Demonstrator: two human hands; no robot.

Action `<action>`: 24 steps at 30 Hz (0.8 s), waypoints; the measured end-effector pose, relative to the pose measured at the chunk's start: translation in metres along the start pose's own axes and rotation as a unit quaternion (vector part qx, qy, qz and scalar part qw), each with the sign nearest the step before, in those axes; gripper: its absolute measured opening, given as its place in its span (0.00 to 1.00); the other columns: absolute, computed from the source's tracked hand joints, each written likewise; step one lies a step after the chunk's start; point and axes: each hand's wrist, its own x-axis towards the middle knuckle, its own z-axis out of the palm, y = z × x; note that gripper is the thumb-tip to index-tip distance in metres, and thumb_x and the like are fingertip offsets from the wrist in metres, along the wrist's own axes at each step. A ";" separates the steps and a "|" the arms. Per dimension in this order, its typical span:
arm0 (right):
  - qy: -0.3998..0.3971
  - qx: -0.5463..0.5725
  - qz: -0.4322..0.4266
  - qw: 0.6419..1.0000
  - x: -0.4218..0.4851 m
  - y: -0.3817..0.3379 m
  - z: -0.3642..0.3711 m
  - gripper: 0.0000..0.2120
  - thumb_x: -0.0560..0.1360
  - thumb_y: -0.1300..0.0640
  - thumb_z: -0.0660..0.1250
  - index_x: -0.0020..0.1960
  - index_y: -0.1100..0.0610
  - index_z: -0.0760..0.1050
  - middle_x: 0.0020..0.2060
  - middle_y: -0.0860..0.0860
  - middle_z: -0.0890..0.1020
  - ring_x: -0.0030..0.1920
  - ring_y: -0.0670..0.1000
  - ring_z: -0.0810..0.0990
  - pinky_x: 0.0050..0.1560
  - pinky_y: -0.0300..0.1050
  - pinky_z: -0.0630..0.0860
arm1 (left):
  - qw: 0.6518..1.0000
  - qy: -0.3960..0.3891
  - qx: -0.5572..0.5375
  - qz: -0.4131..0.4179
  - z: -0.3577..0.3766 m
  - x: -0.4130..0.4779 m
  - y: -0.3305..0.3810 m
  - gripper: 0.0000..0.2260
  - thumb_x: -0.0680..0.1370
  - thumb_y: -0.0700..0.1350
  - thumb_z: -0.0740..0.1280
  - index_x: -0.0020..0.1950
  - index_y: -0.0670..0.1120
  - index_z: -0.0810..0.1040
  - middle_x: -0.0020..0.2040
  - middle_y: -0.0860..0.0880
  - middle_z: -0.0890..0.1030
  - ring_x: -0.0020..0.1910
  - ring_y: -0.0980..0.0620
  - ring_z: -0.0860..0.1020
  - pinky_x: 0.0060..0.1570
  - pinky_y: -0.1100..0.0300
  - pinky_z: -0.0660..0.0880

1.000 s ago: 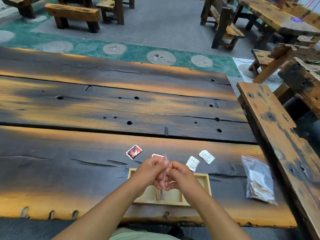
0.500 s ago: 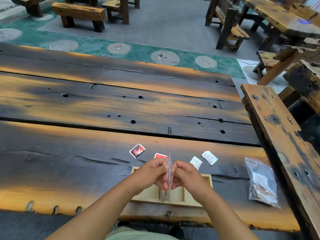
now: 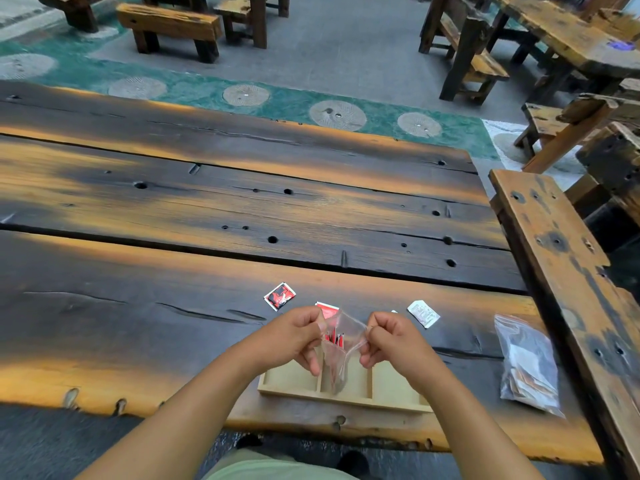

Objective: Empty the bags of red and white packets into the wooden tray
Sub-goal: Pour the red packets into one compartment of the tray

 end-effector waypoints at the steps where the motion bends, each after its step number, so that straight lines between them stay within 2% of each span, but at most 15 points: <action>1: 0.005 -0.015 -0.005 1.000 0.001 -0.001 -0.002 0.11 0.77 0.72 0.56 0.39 0.65 0.72 0.29 0.56 0.80 0.29 0.53 0.80 0.35 0.47 0.80 | 1.000 0.005 0.015 0.000 -0.003 -0.002 0.001 0.13 0.83 0.47 0.60 0.40 0.46 0.66 0.32 0.52 0.68 0.29 0.49 0.80 0.33 0.63 0.75; 4: 0.022 -0.052 -0.022 0.998 0.002 -0.005 -0.011 0.10 0.77 0.71 0.57 0.39 0.67 0.73 0.28 0.54 0.80 0.28 0.52 0.79 0.34 0.48 0.79 | 0.997 0.023 0.067 -0.003 -0.015 -0.003 0.002 0.12 0.83 0.47 0.60 0.41 0.46 0.66 0.35 0.50 0.68 0.30 0.47 0.80 0.34 0.62 0.75; 6: 0.023 -0.067 -0.026 0.997 0.001 -0.008 -0.017 0.11 0.77 0.70 0.57 0.38 0.65 0.72 0.28 0.55 0.80 0.28 0.53 0.79 0.35 0.48 0.79 | 0.993 0.029 0.115 -0.006 -0.023 -0.004 0.002 0.11 0.83 0.46 0.59 0.42 0.46 0.66 0.36 0.50 0.70 0.32 0.46 0.81 0.36 0.60 0.76; 11: 0.000 -0.176 -0.032 0.984 -0.003 -0.013 -0.031 0.09 0.74 0.68 0.59 0.35 0.61 0.68 0.29 0.54 0.79 0.29 0.51 0.80 0.37 0.49 0.79 | 0.967 0.018 0.253 -0.018 -0.034 -0.007 0.011 0.10 0.83 0.49 0.60 0.44 0.47 0.70 0.35 0.48 0.80 0.35 0.54 0.80 0.46 0.51 0.79; 13: -0.005 -0.312 -0.056 0.949 -0.004 -0.019 -0.032 0.08 0.72 0.63 0.60 0.35 0.58 0.67 0.28 0.51 0.76 0.31 0.51 0.80 0.35 0.49 0.76 | 0.948 0.015 0.317 -0.017 -0.036 -0.007 0.016 0.09 0.82 0.49 0.61 0.43 0.48 0.70 0.36 0.48 0.80 0.35 0.54 0.79 0.46 0.50 0.78; 16: 0.003 -0.508 -0.121 0.853 -0.001 -0.027 -0.029 0.07 0.70 0.60 0.59 0.35 0.55 0.65 0.29 0.50 0.72 0.32 0.54 0.71 0.31 0.48 0.66 | 0.902 0.004 0.431 -0.005 -0.036 -0.009 0.024 0.09 0.82 0.49 0.60 0.43 0.48 0.68 0.39 0.48 0.79 0.37 0.51 0.79 0.42 0.52 0.76; 18: 0.003 -0.545 -0.149 0.825 0.000 -0.034 -0.027 0.05 0.71 0.59 0.59 0.36 0.55 0.65 0.30 0.50 0.73 0.32 0.54 0.69 0.30 0.48 0.63 | 0.875 -0.002 0.485 -0.003 -0.035 -0.011 0.029 0.10 0.82 0.48 0.60 0.42 0.49 0.66 0.40 0.49 0.76 0.39 0.49 0.77 0.39 0.53 0.72; 21: -0.002 -0.576 -0.178 0.798 0.000 -0.039 -0.029 0.04 0.71 0.60 0.59 0.38 0.57 0.65 0.31 0.51 0.73 0.32 0.54 0.70 0.30 0.48 0.62 | 0.849 -0.001 0.529 0.013 -0.034 -0.013 0.037 0.10 0.82 0.48 0.60 0.41 0.50 0.66 0.37 0.52 0.72 0.35 0.52 0.70 0.35 0.54 0.65; 24: -0.004 -0.602 -0.211 0.770 -0.001 -0.041 -0.032 0.03 0.72 0.60 0.59 0.40 0.57 0.66 0.33 0.52 0.74 0.34 0.55 0.73 0.32 0.48 0.65 | 0.829 -0.006 0.559 0.035 -0.035 -0.013 0.045 0.08 0.82 0.47 0.60 0.43 0.48 0.68 0.37 0.51 0.72 0.36 0.51 0.69 0.35 0.54 0.64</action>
